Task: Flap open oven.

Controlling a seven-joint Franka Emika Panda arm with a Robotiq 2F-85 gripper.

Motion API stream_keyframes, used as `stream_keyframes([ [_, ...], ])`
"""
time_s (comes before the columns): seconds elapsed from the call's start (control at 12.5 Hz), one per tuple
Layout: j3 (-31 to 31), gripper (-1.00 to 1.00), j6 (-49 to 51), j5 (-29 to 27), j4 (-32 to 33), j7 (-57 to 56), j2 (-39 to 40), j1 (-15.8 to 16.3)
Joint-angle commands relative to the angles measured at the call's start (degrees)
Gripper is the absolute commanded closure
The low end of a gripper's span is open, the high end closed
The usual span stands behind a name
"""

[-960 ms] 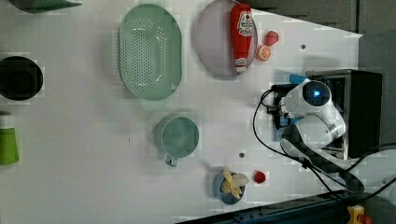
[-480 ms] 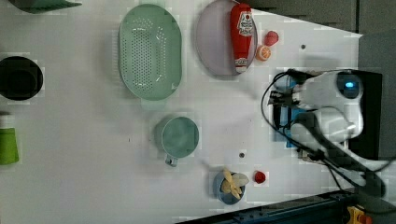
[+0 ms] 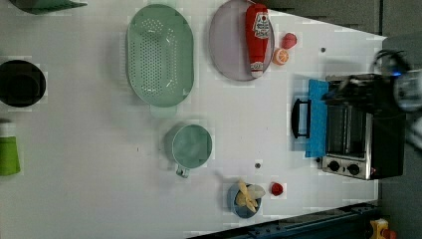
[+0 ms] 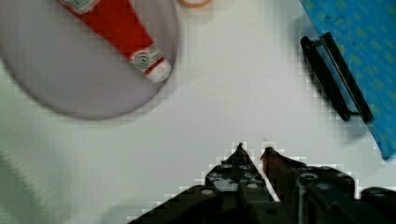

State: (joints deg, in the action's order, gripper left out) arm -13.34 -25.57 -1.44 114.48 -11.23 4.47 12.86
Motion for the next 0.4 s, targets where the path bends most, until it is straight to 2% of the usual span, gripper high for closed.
stream_keyframes([
  [0.08, -0.7, 0.65, 9.7, -1.5, -8.6, 9.7, -2.8, -0.5],
  [0.4, -0.6, 0.65, 17.7, -1.5, -15.5, 13.3, -4.8, -0.5],
])
